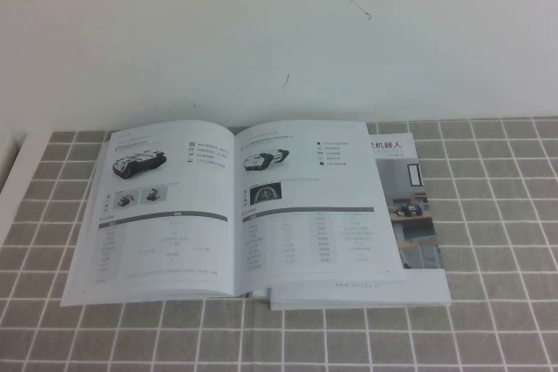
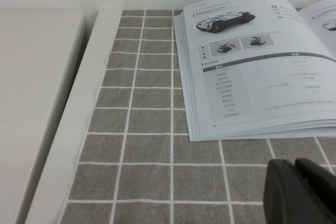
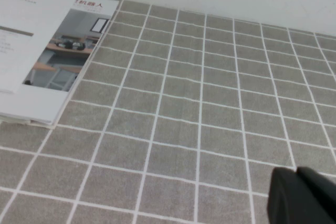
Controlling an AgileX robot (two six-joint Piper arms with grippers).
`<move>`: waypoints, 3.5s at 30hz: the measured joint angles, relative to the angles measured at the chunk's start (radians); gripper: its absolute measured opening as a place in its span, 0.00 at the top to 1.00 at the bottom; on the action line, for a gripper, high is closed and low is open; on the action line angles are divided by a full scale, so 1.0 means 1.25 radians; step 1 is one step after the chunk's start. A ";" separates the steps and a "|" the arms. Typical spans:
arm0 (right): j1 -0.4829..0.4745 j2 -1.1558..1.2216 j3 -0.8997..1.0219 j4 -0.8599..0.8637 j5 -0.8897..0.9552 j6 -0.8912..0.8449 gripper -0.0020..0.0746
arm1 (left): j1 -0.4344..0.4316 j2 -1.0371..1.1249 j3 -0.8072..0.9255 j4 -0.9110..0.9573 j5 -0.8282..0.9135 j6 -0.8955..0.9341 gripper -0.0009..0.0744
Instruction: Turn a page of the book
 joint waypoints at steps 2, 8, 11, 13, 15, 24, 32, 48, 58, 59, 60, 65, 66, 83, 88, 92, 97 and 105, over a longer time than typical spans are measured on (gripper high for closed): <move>0.000 0.000 0.000 0.000 0.000 0.000 0.98 | 0.000 0.000 0.000 0.004 0.000 0.004 0.99; 0.000 0.000 0.000 0.000 0.000 0.000 0.98 | 0.000 0.000 0.000 0.013 0.000 0.014 0.99; 0.000 0.000 0.000 0.000 0.000 0.000 0.98 | 0.000 0.000 0.000 0.013 0.000 0.014 0.99; 0.000 0.000 0.000 0.000 0.000 0.000 0.98 | 0.000 0.000 0.000 0.013 0.000 0.014 0.99; 0.000 0.000 0.000 0.000 0.000 0.000 0.98 | 0.000 0.000 0.000 0.013 0.000 0.014 0.99; 0.000 0.000 0.000 0.000 0.000 0.000 0.98 | 0.000 0.000 0.000 0.014 0.000 0.014 0.99; 0.000 0.000 0.000 0.000 0.000 0.001 0.98 | 0.000 0.000 0.000 0.014 0.000 0.014 0.99; 0.000 0.000 0.009 0.000 -0.238 0.001 0.98 | 0.000 0.000 0.005 -0.093 -0.235 0.010 0.99; 0.000 0.000 0.009 0.000 -0.560 0.001 0.98 | 0.000 0.000 0.005 -0.141 -0.394 -0.004 0.99; 0.000 0.000 0.009 0.000 -0.565 0.001 0.98 | 0.000 0.000 0.005 -0.142 -0.394 -0.004 0.99; 0.000 0.000 0.009 0.000 -0.568 0.001 0.98 | 0.000 0.000 0.005 -0.144 -0.395 -0.006 0.99; 0.000 0.000 0.009 0.021 -0.599 0.007 0.98 | 0.000 0.000 0.005 -0.149 -0.426 -0.018 0.99; 0.000 0.000 0.009 0.026 -0.618 0.007 0.98 | 0.000 0.000 0.005 -0.151 -0.443 -0.041 0.99; 0.001 0.002 -0.377 0.168 -0.672 0.078 0.98 | 0.000 0.001 -0.300 0.108 -0.578 -0.188 0.99; 0.001 0.099 -0.524 0.121 -0.481 0.075 0.98 | 0.000 0.081 -0.484 0.130 -0.331 -0.189 0.99; 0.001 0.229 -0.585 0.101 -0.342 0.073 0.98 | 0.000 0.208 -0.589 0.133 -0.100 -0.191 0.99; 0.001 0.399 -0.638 0.097 -0.124 0.072 0.98 | -0.002 0.358 -0.631 0.133 0.047 -0.191 0.99; 0.001 0.588 -0.644 0.097 0.107 0.008 0.98 | -0.052 0.542 -0.633 0.132 -0.079 -0.191 0.99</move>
